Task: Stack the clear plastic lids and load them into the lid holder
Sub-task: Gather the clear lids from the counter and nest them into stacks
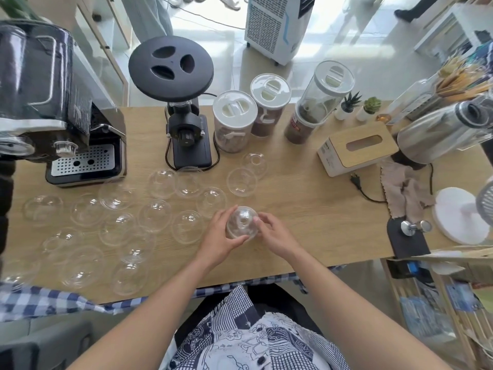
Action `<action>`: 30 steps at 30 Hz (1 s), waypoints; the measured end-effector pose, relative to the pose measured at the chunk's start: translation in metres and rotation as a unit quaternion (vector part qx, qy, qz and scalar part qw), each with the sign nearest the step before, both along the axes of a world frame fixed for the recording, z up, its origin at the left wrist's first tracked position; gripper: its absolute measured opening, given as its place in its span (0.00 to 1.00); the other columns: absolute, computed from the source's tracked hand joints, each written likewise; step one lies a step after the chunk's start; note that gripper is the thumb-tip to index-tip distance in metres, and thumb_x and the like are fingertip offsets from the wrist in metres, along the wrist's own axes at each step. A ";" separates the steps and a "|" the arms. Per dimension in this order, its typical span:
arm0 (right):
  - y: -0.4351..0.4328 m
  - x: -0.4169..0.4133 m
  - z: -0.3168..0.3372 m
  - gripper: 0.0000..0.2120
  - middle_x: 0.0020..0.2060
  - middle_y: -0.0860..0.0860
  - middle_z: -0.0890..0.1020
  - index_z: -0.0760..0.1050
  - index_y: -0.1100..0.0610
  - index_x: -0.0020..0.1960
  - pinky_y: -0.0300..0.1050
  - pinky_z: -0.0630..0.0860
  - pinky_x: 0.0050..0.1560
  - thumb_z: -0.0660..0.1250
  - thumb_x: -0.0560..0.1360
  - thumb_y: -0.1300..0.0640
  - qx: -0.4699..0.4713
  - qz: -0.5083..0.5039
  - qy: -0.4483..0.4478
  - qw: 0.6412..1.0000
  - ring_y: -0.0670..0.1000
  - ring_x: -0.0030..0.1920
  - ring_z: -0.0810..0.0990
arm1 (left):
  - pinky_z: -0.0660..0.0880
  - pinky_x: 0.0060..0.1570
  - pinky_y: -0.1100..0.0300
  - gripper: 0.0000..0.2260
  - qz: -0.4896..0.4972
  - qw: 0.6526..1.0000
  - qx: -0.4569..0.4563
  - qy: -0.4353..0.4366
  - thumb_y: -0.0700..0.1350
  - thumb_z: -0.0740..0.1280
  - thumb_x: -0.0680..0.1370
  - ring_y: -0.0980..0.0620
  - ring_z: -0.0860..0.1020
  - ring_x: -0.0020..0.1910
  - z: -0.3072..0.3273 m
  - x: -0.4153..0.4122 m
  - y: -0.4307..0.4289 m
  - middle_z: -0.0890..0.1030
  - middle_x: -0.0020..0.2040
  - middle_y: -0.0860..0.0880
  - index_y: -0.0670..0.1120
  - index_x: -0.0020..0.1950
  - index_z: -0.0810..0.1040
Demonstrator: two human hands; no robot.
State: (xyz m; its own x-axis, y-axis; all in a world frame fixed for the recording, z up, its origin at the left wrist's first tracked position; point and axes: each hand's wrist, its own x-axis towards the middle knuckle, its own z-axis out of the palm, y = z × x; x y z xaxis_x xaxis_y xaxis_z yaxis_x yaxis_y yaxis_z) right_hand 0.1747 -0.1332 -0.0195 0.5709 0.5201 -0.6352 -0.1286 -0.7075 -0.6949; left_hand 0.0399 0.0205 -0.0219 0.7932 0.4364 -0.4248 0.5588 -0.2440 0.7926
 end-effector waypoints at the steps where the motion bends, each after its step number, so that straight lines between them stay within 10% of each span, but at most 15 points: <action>1: 0.002 -0.001 0.002 0.27 0.72 0.44 0.81 0.73 0.49 0.82 0.55 0.77 0.76 0.64 0.87 0.37 0.004 0.001 -0.003 1.000 0.47 0.71 0.82 | 0.72 0.76 0.56 0.43 0.001 1.000 0.003 0.003 0.52 0.83 0.76 0.59 0.74 0.72 0.001 -0.001 0.000 0.72 0.76 0.59 0.59 0.87 0.67; 10: 0.018 0.001 0.006 0.25 0.72 0.50 0.80 0.73 0.55 0.80 0.55 0.80 0.73 0.63 0.89 0.42 -0.019 -0.010 -0.089 0.996 0.49 0.69 0.81 | 0.69 0.79 0.55 0.46 -0.017 0.997 0.071 0.018 0.57 0.82 0.76 0.59 0.70 0.75 0.018 -0.010 0.011 0.68 0.80 0.57 0.54 0.89 0.63; 15: 0.041 0.029 0.011 0.17 0.63 0.49 0.76 0.76 0.50 0.77 0.49 0.80 0.63 0.66 0.88 0.52 -0.027 0.089 -0.209 0.973 0.47 0.58 0.79 | 0.84 0.62 0.52 0.33 0.035 0.981 0.189 0.031 0.60 0.80 0.77 0.55 0.80 0.59 0.029 -0.034 0.040 0.77 0.72 0.54 0.51 0.78 0.75; 21: 0.070 0.058 0.003 0.22 0.66 0.55 0.76 0.77 0.48 0.79 0.59 0.84 0.57 0.64 0.86 0.59 -0.117 0.249 -0.298 0.914 0.59 0.59 0.83 | 0.82 0.67 0.42 0.45 0.020 0.963 0.233 0.131 0.55 0.82 0.77 0.43 0.78 0.76 0.014 -0.067 0.071 0.65 0.88 0.50 0.52 0.88 0.64; 30: 0.072 0.053 -0.007 0.09 0.54 0.52 0.82 0.87 0.51 0.61 0.57 0.83 0.47 0.70 0.84 0.54 -0.064 0.215 -0.356 0.907 0.59 0.52 0.84 | 0.82 0.65 0.38 0.42 0.012 0.963 0.234 0.130 0.54 0.84 0.74 0.42 0.81 0.72 -0.033 -0.081 0.060 0.72 0.82 0.50 0.52 0.84 0.67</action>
